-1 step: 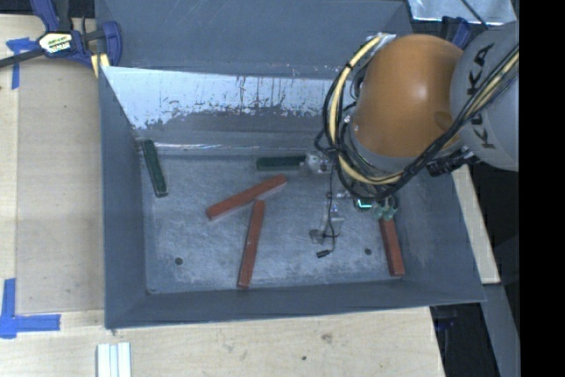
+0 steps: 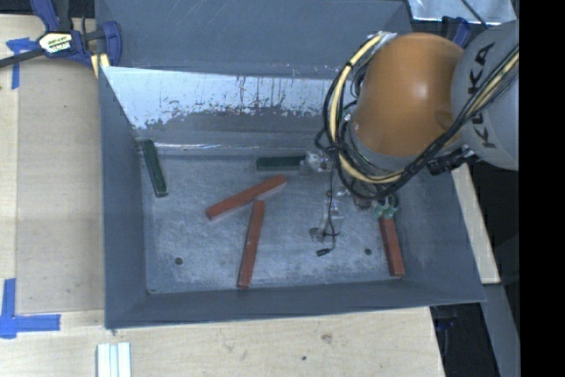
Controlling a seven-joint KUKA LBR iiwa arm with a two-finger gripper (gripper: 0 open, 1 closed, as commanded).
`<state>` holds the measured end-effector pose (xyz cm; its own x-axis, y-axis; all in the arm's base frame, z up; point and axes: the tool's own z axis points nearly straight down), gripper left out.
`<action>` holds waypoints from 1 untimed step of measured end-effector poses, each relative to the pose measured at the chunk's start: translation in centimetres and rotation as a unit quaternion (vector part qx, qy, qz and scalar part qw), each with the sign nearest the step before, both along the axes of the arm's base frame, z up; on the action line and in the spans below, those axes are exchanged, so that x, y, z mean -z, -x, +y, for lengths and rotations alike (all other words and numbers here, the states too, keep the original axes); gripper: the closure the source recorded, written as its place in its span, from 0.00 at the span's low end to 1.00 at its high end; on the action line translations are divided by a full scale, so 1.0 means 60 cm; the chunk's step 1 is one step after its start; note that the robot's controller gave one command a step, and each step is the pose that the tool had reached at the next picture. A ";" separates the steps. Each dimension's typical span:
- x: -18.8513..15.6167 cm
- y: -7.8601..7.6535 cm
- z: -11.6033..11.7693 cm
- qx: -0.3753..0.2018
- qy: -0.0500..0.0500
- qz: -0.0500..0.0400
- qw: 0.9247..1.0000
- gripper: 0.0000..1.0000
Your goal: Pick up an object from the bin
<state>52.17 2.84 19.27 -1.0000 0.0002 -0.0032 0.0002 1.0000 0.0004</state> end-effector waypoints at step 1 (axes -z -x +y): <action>0.078 -0.076 0.065 -0.021 0.000 -0.006 1.000 0.00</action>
Offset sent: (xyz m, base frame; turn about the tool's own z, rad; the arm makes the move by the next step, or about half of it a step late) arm 0.0274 0.0279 -0.0972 -0.2298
